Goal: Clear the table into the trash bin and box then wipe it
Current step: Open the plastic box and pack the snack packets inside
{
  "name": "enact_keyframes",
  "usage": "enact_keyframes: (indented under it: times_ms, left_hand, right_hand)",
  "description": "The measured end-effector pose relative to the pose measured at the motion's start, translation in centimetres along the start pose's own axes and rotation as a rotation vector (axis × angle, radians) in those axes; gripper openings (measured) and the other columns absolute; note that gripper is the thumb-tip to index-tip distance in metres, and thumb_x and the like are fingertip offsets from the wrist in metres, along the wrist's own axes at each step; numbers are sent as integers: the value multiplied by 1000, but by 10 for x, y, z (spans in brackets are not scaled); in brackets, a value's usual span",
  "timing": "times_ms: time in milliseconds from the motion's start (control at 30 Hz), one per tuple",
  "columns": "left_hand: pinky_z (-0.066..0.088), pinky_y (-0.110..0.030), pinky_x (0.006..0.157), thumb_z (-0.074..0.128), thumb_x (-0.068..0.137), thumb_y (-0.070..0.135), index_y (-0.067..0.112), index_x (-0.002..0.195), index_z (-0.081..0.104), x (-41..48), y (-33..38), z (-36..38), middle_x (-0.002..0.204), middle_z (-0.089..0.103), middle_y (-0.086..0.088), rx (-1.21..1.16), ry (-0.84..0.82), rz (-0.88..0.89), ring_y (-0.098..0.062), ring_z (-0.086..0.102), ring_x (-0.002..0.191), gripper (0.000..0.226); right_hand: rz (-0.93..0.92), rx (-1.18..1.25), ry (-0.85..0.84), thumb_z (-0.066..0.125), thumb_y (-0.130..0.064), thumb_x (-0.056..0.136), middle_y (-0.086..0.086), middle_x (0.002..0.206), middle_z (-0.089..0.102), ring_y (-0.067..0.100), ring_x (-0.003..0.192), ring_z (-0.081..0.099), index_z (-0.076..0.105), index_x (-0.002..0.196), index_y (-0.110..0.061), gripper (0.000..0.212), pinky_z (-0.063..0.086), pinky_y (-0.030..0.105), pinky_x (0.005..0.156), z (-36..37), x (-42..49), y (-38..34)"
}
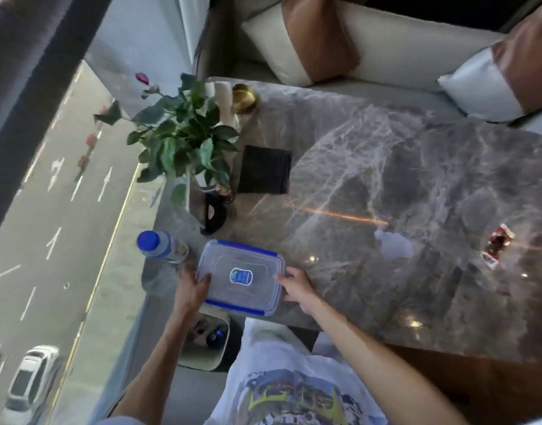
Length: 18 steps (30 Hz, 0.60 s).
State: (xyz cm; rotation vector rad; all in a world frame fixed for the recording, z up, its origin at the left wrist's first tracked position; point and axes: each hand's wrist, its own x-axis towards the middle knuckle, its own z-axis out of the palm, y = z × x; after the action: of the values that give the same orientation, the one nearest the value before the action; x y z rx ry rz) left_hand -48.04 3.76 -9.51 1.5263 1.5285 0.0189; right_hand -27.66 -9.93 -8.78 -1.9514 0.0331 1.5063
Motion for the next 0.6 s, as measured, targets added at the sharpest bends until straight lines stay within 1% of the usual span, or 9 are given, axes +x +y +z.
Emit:
enact_keyframes:
  times_ms: [67,100,167,233,367,433,467,533,600]
  left_hand:
    - [51,-39,68,69,77,33,-4,110,51,-7,11,17,103,62,-21,-37,-69,-44,-33,62,91,53]
    - [48,-32,61,74,81,25,-2,107,49,-15,21,29,97,62,-17,-55,-103,-62,-29,60,86,44]
    - [44,-27,54,73,83,12,3,102,47,-34,41,62,85,58,-9,-63,-185,-63,-25,57,80,34]
    - [42,-27,49,74,83,10,2,101,48,-59,64,107,82,57,-10,-43,-277,-49,-22,54,71,33]
    - [41,-17,39,69,84,-1,10,88,42,-119,115,219,73,49,-6,-40,-422,-19,-14,46,56,30]
    - [38,-15,43,70,83,-3,9,88,43,-147,148,278,71,46,-7,-8,-451,66,-15,43,58,30]
    - [39,-19,50,71,81,0,5,94,47,-160,165,306,74,48,-10,19,-468,119,-18,44,63,28]
    - [40,-28,65,69,83,2,-4,110,53,-178,199,357,86,54,-17,78,-489,210,-22,49,77,32]
    - [44,-32,75,61,85,-4,-6,118,57,-191,230,402,100,63,-22,147,-484,300,-27,58,87,33]
  right_hand:
    - [-22,3,14,60,-22,95,-2,90,69,12,80,67,64,111,-19,16,57,28,62,-34,-5,10]
    - [-36,18,18,61,-22,95,-2,91,70,11,80,67,65,107,-21,13,57,28,62,-56,-9,17]
    - [-67,80,23,61,-18,95,-2,89,70,5,73,67,64,105,-22,12,54,21,53,-108,-18,35]
    - [-97,147,40,60,-13,95,2,89,70,2,64,66,64,110,-17,16,51,17,48,-168,-29,57]
    - [-82,256,104,60,-7,94,7,95,68,10,73,65,61,117,-10,24,52,17,47,-299,-53,119]
    - [-44,328,148,63,-6,92,7,96,67,15,75,65,57,120,-8,29,54,22,48,-362,-69,157]
    - [-21,379,159,64,-5,90,8,97,67,18,76,66,54,122,-6,33,57,27,51,-391,-76,176]
    - [33,479,150,68,-2,86,15,106,68,26,82,68,44,125,-8,46,59,39,64,-435,-90,214]
    - [87,518,126,71,-1,84,22,109,68,31,82,68,44,123,-6,49,59,45,75,-462,-102,247]
